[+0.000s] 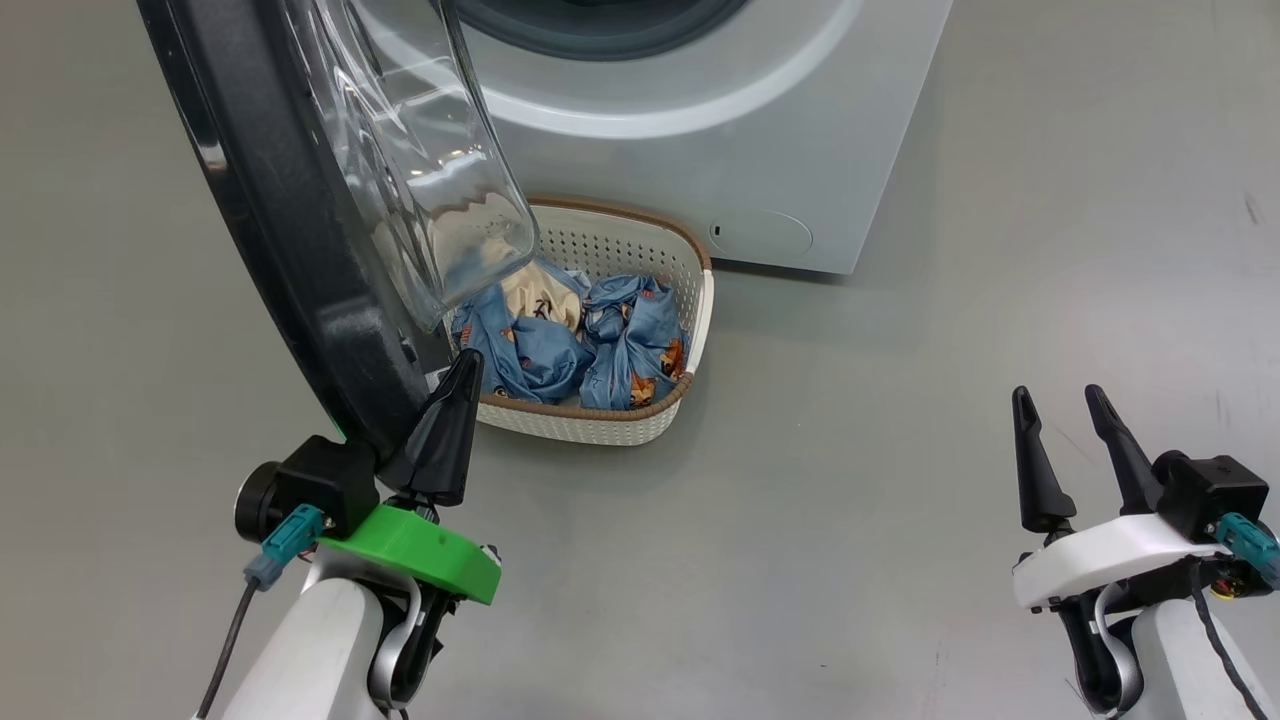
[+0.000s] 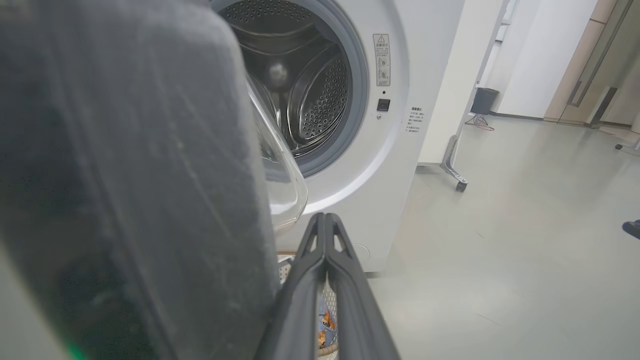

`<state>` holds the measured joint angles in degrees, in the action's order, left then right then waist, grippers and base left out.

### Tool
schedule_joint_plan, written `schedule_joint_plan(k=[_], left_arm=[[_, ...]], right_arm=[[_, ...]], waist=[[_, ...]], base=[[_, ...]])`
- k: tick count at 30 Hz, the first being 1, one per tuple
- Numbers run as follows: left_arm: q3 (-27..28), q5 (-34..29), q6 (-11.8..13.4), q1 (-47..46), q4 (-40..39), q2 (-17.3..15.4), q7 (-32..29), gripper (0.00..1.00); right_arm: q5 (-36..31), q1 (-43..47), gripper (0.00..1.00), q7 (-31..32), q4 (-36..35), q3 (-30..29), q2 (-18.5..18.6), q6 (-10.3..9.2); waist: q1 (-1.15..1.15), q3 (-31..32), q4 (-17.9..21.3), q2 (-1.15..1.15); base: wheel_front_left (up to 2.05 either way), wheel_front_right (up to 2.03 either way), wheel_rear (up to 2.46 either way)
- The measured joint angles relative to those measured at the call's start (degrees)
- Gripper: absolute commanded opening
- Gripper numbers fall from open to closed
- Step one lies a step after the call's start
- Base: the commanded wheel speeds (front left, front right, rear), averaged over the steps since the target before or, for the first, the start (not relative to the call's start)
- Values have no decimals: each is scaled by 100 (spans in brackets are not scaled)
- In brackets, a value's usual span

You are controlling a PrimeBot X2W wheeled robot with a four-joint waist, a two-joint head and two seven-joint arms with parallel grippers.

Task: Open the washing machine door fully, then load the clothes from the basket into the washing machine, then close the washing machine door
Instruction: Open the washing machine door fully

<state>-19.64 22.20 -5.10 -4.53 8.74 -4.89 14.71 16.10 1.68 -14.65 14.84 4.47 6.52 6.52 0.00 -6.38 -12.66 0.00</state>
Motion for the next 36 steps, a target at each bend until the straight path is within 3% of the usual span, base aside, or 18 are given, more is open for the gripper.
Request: schedule_joint_plan(k=[20, 36], left_arm=[[445, -49, 223, 228, 91, -3, -1, 0], [1293, 134, 615, 222, 382, -287, 0, 0]], right_arm=[[-3, 30, 100, 0, 48, 55, -34, 47], [-9, 23, 100, 0, 55, 143, -71, 48]], waist=[[0, 195, -622, 0], [0, 134, -614, 0]], base=[[0, 0, 0], [0, 0, 0]])
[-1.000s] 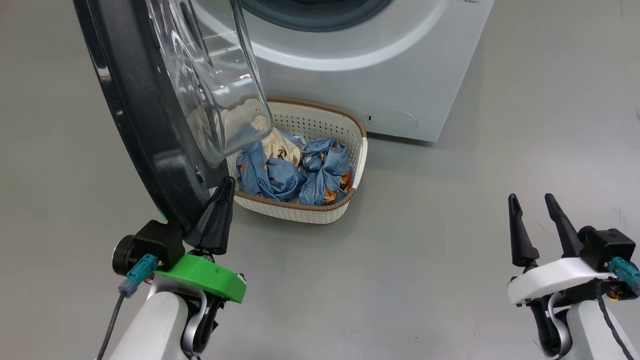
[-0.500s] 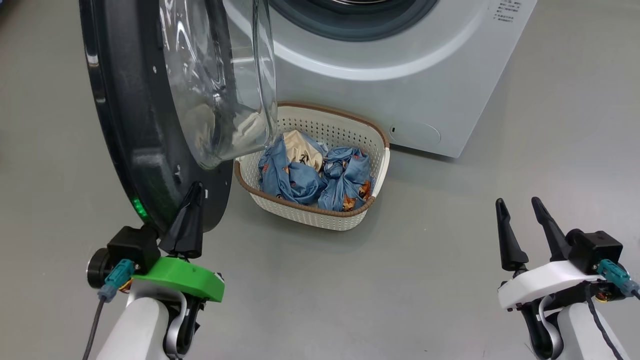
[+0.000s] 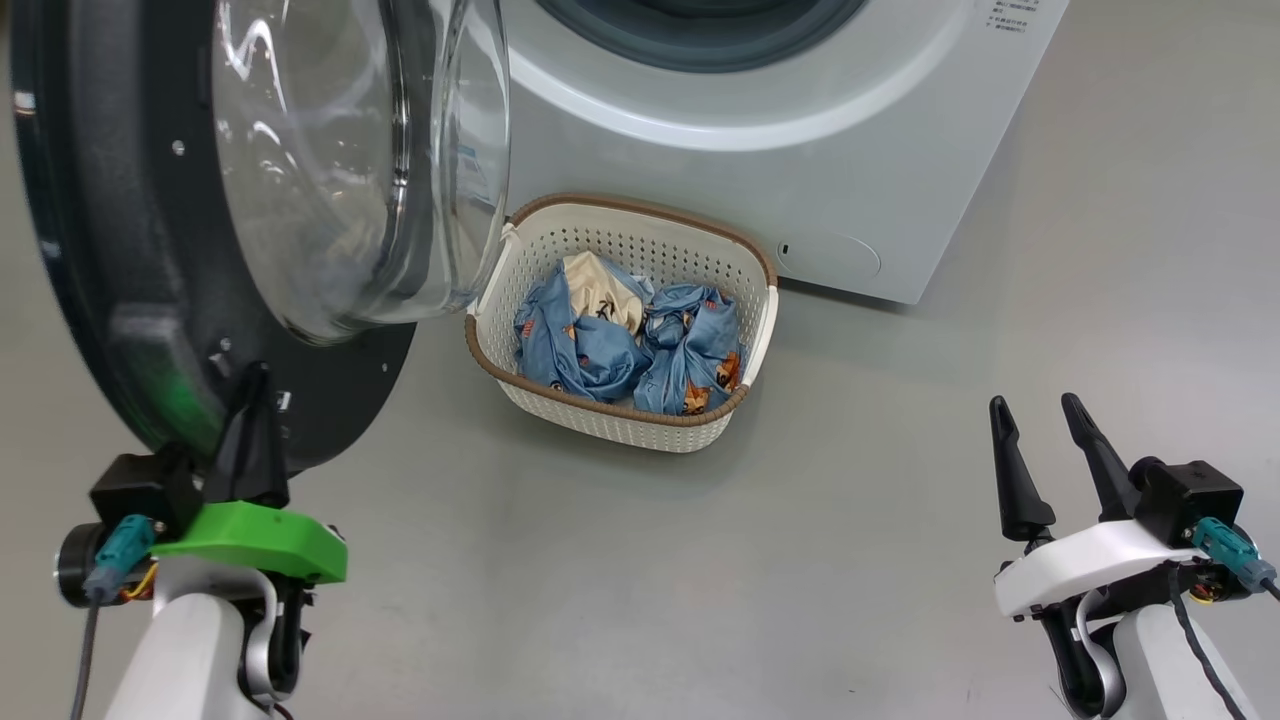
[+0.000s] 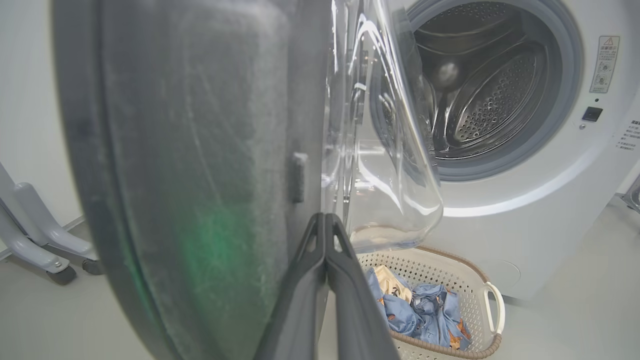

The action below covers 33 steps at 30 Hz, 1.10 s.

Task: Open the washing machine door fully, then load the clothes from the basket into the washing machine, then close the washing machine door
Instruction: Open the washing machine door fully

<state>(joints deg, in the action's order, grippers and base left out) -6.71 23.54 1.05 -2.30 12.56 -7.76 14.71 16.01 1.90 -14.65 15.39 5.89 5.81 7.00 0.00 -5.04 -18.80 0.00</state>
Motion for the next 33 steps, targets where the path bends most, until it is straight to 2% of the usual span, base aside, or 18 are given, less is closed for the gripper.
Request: schedule_joint_plan(k=[14, 33], left_arm=[[895, 245, 227, -211, 350, -287, -1, 0], [1775, 686, 261, -875, 1026, -630, 0, 0]], right_arm=[[-8, -46, 100, 0, -15, -1, 140, 0], [-60, -296, 100, 0, -125, -31, 372, 1]], waist=[[0, -272, 104, 0], [0, -760, 246, 0]], base=[[0, 0, 0], [0, 0, 0]])
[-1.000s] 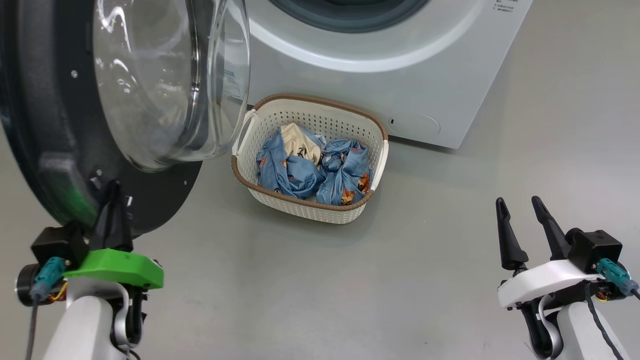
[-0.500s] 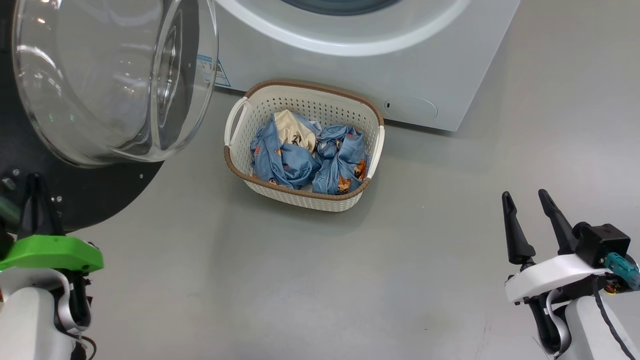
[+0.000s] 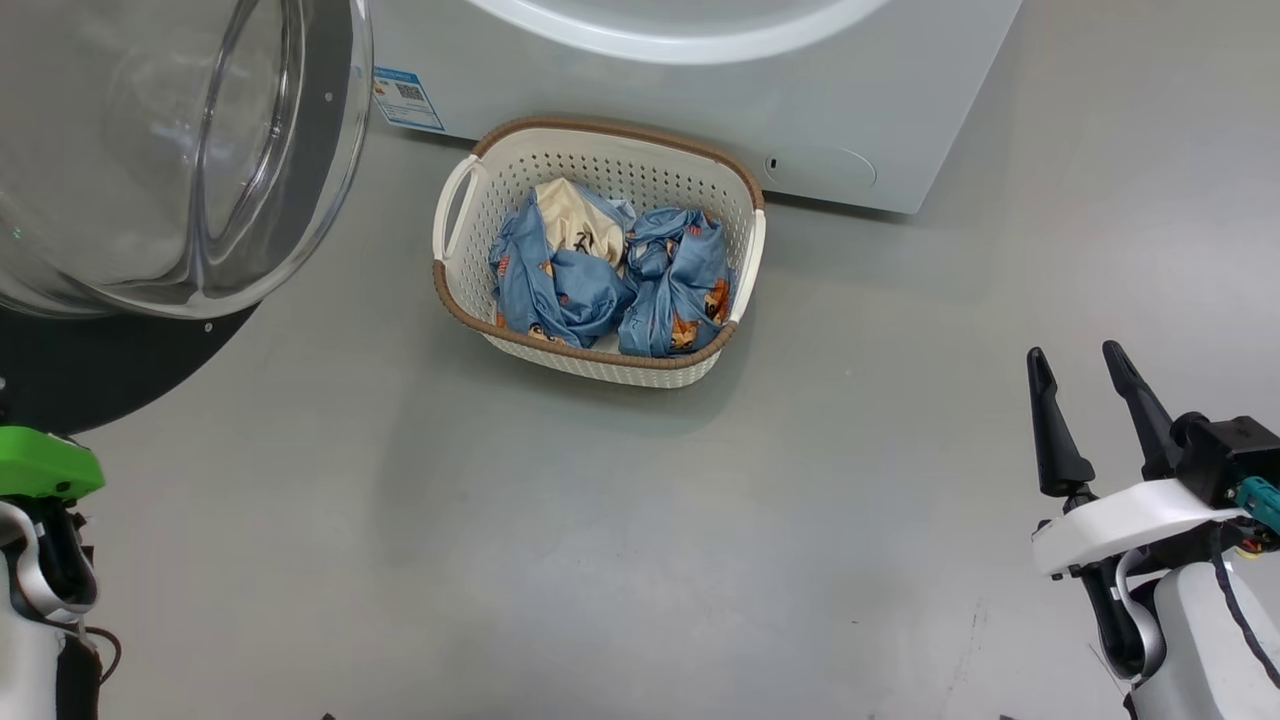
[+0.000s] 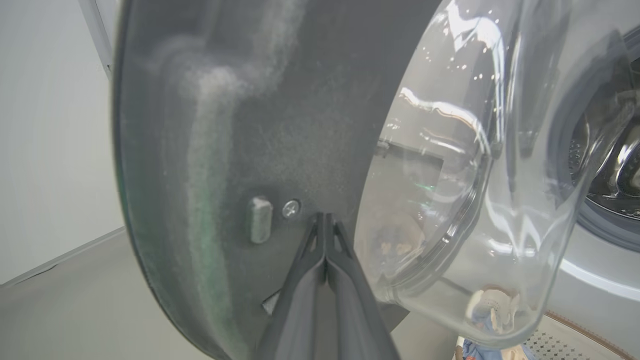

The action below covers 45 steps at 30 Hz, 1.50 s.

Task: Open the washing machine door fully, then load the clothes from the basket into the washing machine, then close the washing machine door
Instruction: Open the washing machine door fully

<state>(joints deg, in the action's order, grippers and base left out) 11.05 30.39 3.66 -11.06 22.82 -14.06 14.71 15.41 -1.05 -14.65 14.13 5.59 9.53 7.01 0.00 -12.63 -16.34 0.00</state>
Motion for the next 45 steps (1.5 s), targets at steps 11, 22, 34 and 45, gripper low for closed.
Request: schedule_joint_plan(k=[11, 22, 34, 45], left_arm=[[0, -43, 5, -244, 334, 0, 0, 0], [23, -330, -100, -243, 223, 48, 0, 0], [8, -652, -312, -231, -454, 181, 0, 0], [-191, -1016, -439, -109, -1013, 257, 1, 0]], right_arm=[[1, -81, 100, 0, 53, -14, 26, 0], [20, -71, 100, 0, 132, -30, -68, 0], [73, -66, 100, 0, 177, -12, -194, 0], [81, -64, 100, 0, 204, 22, -252, 0]], waist=[[0, -64, 51, 0], [0, 179, 17, 0], [0, 365, 34, 0], [0, 521, 228, 0]], base=[[0, 0, 0], [0, 0, 0], [0, 0, 0], [0, 0, 0]])
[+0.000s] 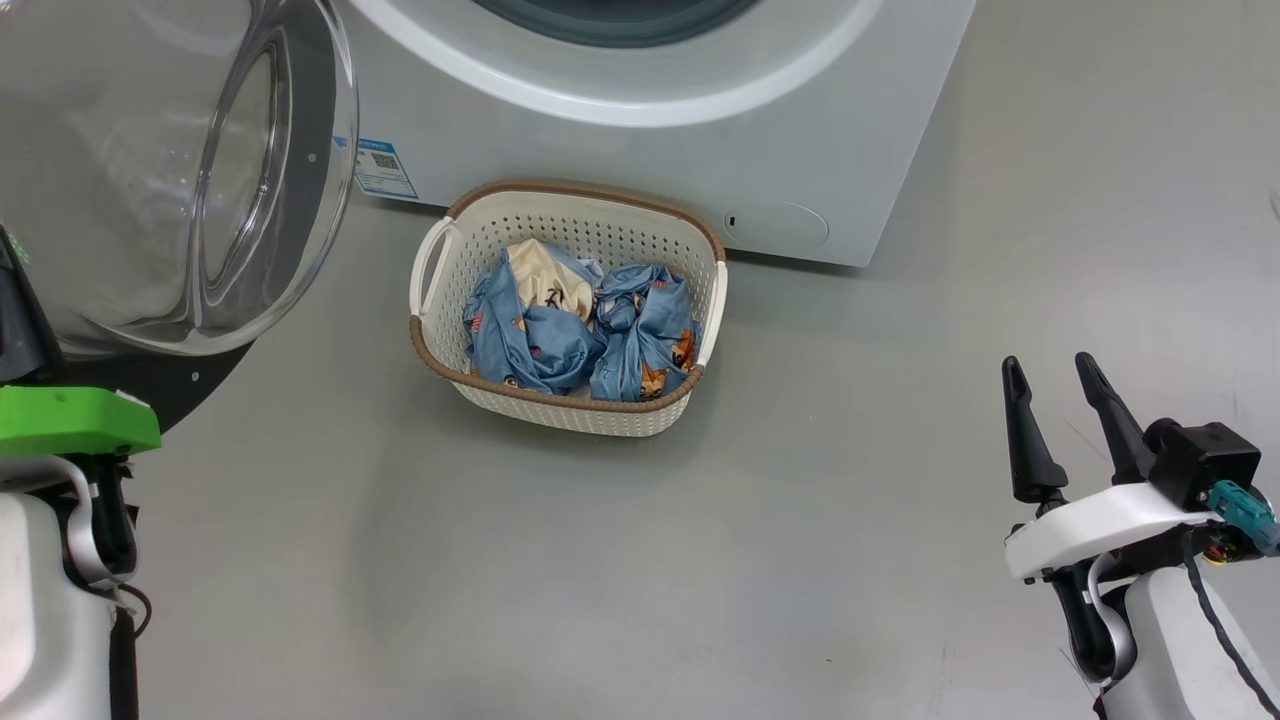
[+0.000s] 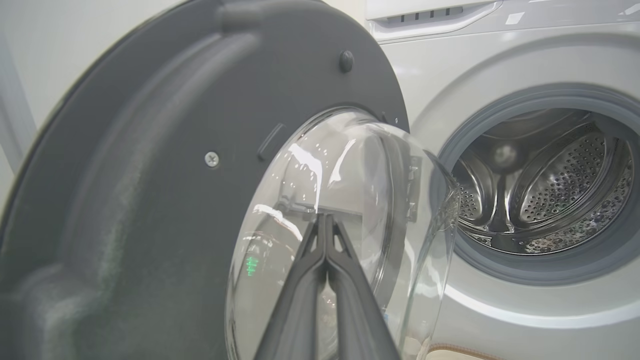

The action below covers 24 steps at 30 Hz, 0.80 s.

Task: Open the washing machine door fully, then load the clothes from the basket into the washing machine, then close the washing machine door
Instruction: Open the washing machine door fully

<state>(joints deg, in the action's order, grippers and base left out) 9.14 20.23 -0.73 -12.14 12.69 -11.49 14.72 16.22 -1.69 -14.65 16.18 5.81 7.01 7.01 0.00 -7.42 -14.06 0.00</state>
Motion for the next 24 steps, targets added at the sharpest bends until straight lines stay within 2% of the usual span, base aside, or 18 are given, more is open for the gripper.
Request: schedule_joint_plan(k=[11, 24], left_arm=[[-214, -159, -135, 260, -405, 232, 0, 0], [-514, -319, -235, 782, -522, 501, 0, 0]], right_arm=[[83, 16, 100, 0, 36, 2, -105, 0], [82, 66, 100, 0, -33, -3, -136, 0]], waist=[[0, 151, 333, 0], [0, 275, 848, 0]], base=[[0, 0, 0], [0, 0, 0]])
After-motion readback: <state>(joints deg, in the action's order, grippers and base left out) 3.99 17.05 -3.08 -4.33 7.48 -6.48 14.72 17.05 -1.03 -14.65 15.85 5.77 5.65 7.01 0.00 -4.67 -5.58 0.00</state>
